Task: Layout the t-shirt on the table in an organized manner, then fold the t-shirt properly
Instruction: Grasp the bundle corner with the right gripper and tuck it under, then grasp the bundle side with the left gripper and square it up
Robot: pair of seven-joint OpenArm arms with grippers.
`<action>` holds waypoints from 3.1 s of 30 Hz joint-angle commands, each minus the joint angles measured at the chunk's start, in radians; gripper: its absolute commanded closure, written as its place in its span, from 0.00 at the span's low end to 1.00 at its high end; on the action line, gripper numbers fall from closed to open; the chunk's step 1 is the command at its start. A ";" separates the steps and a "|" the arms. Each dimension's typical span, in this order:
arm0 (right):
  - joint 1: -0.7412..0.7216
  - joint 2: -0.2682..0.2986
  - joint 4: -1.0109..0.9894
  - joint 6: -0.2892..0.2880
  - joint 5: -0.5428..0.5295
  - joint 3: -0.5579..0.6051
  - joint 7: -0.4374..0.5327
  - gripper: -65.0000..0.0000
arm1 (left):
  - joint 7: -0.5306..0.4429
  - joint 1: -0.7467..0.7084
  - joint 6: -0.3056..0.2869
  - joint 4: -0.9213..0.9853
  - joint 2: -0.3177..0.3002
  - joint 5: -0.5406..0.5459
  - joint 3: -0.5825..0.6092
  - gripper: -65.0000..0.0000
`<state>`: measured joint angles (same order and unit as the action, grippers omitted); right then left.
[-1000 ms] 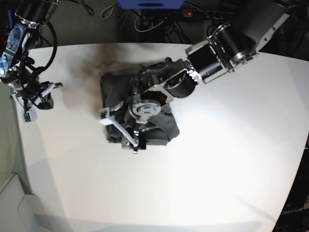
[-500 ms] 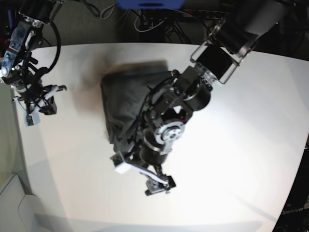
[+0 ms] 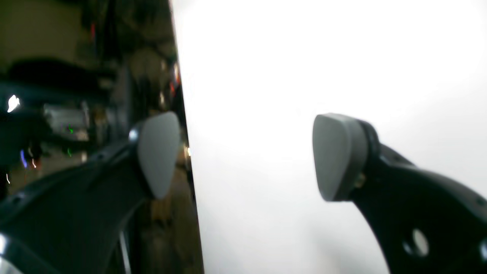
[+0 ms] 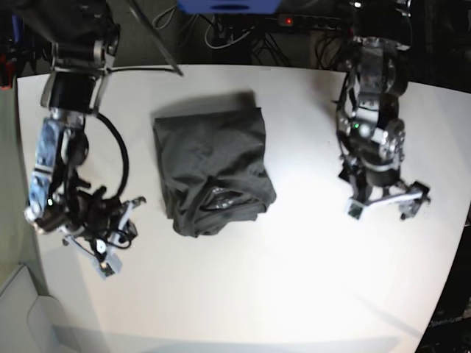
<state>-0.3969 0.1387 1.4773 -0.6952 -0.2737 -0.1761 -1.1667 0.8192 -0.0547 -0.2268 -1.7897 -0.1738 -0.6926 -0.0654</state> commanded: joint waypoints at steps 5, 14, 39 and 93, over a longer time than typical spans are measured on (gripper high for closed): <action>-0.113 -0.009 -0.102 -0.003 -0.002 0.042 -0.026 0.68 | -0.007 -0.136 -0.046 -0.094 0.001 -0.006 -0.123 0.18; -0.115 -0.089 -0.139 -0.003 0.000 0.123 -0.015 0.52 | -0.008 -0.179 -0.194 -0.154 0.081 -0.006 -0.273 0.18; -0.130 -0.084 -0.438 -0.003 0.003 0.154 0.275 1.00 | -0.007 -0.202 -0.199 -0.155 0.084 -0.008 -0.274 0.18; 0.029 -0.021 -0.191 -0.003 0.001 -0.033 0.179 1.00 | -0.001 -0.087 -0.191 -0.063 0.291 0.139 -0.015 0.18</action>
<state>-0.3401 0.1104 1.2694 -0.6952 -0.2626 -0.2081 -1.0027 0.8268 -0.1532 -0.4305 -1.8374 0.1184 -0.5476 -0.0792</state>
